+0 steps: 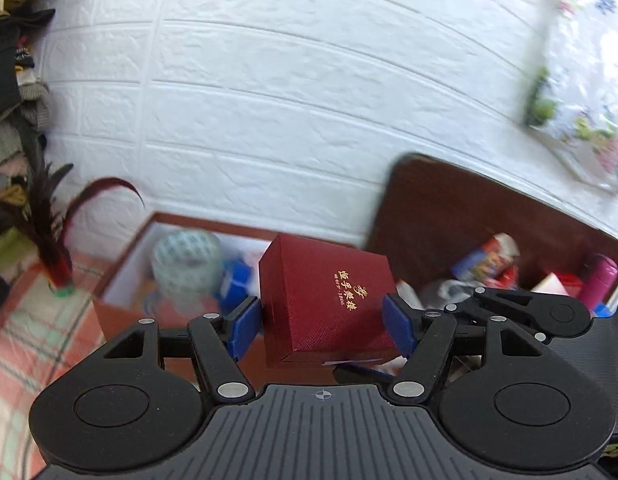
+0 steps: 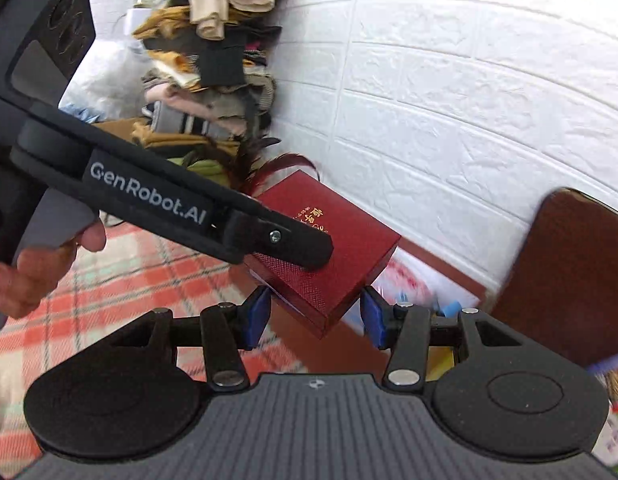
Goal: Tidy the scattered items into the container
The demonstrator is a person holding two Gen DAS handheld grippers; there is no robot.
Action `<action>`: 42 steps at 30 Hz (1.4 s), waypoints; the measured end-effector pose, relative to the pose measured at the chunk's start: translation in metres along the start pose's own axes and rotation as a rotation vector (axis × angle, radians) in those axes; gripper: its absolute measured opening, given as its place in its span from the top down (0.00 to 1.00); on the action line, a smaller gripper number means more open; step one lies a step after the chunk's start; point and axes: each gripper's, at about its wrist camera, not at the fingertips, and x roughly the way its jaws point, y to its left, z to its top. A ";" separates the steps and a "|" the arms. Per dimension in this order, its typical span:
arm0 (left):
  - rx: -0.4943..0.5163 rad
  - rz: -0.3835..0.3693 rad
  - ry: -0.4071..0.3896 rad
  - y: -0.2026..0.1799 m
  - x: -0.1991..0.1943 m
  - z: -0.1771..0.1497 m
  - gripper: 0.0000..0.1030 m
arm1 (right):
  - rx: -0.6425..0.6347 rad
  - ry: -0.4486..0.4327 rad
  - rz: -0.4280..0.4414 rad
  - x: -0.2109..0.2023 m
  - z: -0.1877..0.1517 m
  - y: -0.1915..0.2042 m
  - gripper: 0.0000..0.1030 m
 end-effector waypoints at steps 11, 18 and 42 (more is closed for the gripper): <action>0.002 0.047 0.058 0.079 0.061 0.019 0.33 | 0.093 0.074 0.004 0.105 0.025 -0.008 0.47; -0.132 0.122 0.083 0.124 0.070 0.005 0.22 | 0.133 0.088 0.066 0.128 0.023 -0.005 0.36; -0.117 0.416 0.062 0.003 -0.006 -0.047 0.00 | 0.204 0.059 0.048 0.006 -0.016 -0.024 0.01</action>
